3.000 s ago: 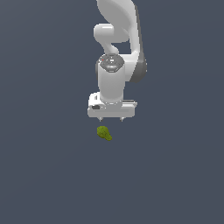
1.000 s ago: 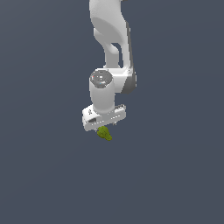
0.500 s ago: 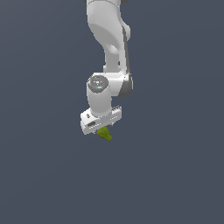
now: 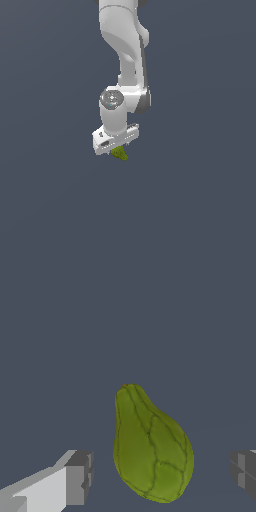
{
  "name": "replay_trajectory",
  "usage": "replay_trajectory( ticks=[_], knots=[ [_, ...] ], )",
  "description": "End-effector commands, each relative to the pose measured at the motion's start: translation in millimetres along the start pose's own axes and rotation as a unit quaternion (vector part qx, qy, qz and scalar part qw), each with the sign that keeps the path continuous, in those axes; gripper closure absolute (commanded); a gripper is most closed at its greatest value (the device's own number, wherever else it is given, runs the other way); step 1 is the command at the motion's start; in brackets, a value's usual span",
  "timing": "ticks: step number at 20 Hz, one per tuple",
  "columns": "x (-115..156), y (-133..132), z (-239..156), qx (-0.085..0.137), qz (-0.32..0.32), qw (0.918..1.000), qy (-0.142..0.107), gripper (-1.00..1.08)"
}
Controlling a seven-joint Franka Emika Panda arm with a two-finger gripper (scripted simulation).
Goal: Pick up the object and move it to a goal position.
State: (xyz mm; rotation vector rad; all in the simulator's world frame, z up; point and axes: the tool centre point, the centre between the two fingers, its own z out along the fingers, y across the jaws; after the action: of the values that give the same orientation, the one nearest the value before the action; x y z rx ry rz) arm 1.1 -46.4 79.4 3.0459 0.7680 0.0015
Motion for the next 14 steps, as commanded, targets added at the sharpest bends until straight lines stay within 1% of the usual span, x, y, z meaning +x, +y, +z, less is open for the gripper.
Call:
replay_trajectory(
  ticks=[1, 5, 10, 11, 14],
  knots=[
    [-0.7, -0.6, 12.3, 0.0, -0.001, 1.0, -0.001, -0.92],
    [-1.3, -0.6, 31.5, 0.0, -0.001, 1.0, 0.0, -0.92],
    [-0.3, 0.0, 38.6, 0.0, -0.002, 1.0, 0.0, -0.92],
    [-0.3, 0.0, 38.6, 0.0, -0.002, 1.0, 0.0, 1.08],
    [-0.3, 0.0, 38.6, 0.0, -0.002, 1.0, 0.0, 1.08]
  ],
)
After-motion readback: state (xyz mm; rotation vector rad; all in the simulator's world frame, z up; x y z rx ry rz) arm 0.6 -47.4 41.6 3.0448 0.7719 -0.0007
